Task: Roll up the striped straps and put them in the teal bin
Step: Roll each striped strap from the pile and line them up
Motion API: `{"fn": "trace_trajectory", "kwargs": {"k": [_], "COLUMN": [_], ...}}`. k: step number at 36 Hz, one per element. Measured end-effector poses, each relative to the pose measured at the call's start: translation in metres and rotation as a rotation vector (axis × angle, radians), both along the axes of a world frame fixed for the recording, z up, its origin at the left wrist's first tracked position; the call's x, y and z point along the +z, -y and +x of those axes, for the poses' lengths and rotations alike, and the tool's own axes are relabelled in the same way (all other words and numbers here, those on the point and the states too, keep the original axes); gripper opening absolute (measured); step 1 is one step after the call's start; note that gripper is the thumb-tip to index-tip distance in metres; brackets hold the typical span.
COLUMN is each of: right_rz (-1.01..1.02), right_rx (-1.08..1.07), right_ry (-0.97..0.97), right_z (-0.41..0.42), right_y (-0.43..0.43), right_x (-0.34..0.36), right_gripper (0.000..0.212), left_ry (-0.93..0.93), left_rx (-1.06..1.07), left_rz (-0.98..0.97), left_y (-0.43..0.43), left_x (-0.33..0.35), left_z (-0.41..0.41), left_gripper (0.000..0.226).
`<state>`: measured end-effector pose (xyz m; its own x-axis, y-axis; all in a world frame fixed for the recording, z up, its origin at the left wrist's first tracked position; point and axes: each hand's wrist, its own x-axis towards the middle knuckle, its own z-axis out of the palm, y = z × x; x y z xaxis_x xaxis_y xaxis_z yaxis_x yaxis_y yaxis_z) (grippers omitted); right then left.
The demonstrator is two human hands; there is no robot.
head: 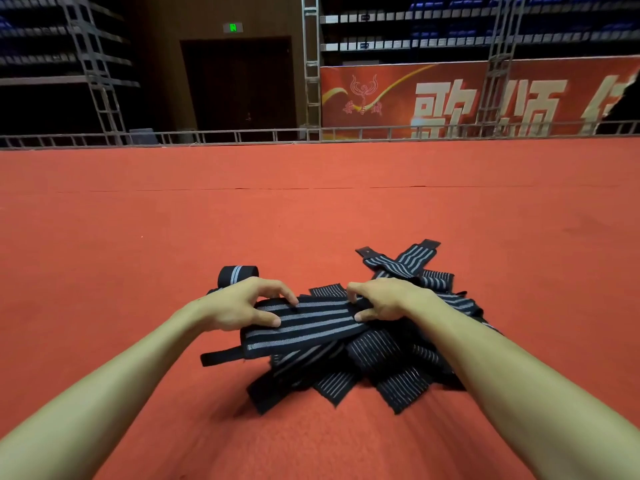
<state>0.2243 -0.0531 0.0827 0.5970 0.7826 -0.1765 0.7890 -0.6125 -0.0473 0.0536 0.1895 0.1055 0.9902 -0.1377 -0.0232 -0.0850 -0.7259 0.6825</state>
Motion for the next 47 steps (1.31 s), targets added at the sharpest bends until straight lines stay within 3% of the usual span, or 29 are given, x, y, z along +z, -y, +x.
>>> {"fn": "trace_trajectory", "kwargs": {"k": [6,11,16,23,31,36,40,47], "right_rz": [-0.002,0.205,0.097,0.245,0.299,0.364,0.471,0.394], "right_rx": [-0.054,-0.017,-0.053,-0.144,-0.088,-0.064,0.003,0.044], "right_ry": [-0.014,0.000,0.021,0.036,0.011,-0.025,-0.039,-0.030], "right_z": [-0.004,-0.012,-0.014,-0.008,-0.019,-0.025,-0.031,-0.020], "right_y": [0.005,0.021,0.048,0.094,0.107,0.107,0.106,0.130], "right_x": [0.000,0.010,0.009,0.005,0.014,0.012,0.012,-0.001], "right_gripper": [0.035,0.036,0.034,0.017,0.017,0.018,0.019,0.016], "left_ry": [-0.004,0.016,0.011,0.002,-0.078,0.136,0.191,0.282], "left_rx": [-0.006,0.044,0.079,0.150,0.144,-0.006,-0.070,-0.104], "left_rz": [0.055,0.040,0.076,0.164,0.534,0.310,0.233,0.059], "left_y": [-0.005,-0.012,-0.026,-0.039,0.013,0.099,0.154,0.160], "left_x": [-0.003,-0.005,-0.003,-0.007,-0.037,-0.029,-0.027,-0.040], "left_z": [-0.008,-0.022,-0.038,-0.049,-0.005,0.033,0.059,0.067], "left_gripper": [0.036,0.038,0.041,0.043,0.041,0.041,0.032,0.023]}}
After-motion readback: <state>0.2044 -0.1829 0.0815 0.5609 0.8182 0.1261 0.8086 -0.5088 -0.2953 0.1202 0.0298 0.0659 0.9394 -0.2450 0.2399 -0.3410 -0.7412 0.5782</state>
